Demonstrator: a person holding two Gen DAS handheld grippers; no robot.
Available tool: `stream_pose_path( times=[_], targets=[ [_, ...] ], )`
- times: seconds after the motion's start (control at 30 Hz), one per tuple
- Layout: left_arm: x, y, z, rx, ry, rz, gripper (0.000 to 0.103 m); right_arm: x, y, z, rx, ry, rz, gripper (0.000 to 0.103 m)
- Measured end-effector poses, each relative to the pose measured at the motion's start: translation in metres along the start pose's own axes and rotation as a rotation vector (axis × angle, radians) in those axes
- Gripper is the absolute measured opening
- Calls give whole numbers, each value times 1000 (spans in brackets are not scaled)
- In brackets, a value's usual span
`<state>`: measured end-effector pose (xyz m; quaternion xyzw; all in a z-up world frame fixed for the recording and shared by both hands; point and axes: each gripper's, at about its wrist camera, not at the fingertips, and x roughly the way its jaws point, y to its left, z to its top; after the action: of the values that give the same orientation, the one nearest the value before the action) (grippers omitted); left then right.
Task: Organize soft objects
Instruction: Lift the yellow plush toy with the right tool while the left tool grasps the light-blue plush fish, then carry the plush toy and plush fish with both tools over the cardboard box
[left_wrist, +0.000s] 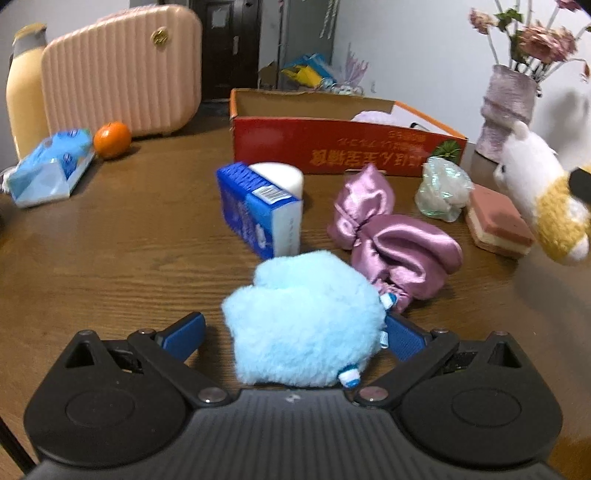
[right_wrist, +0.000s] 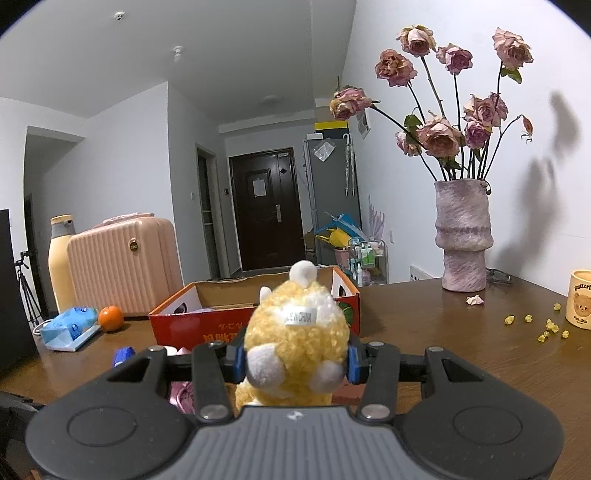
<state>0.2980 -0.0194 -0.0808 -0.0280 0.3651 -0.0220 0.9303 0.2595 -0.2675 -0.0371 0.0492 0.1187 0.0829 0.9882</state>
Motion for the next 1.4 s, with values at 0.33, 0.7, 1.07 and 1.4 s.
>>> stream_pose_path(
  times=[0.33,0.7,1.07,1.4],
  targets=[
    [-2,3,0,-3,-15,-17,89,5,1,-2,-8,19,10,47],
    [-11,6,1,-15,-61,-1,82,9,3,-6,-20,32,7,47],
    [-43,6,1,-32,-181,-11,82,7,9,-8,-38,8,13,47],
    [-67,6,12,-55,-290,2,83,7,18,-5,-60,-31,18,47]
  ],
)
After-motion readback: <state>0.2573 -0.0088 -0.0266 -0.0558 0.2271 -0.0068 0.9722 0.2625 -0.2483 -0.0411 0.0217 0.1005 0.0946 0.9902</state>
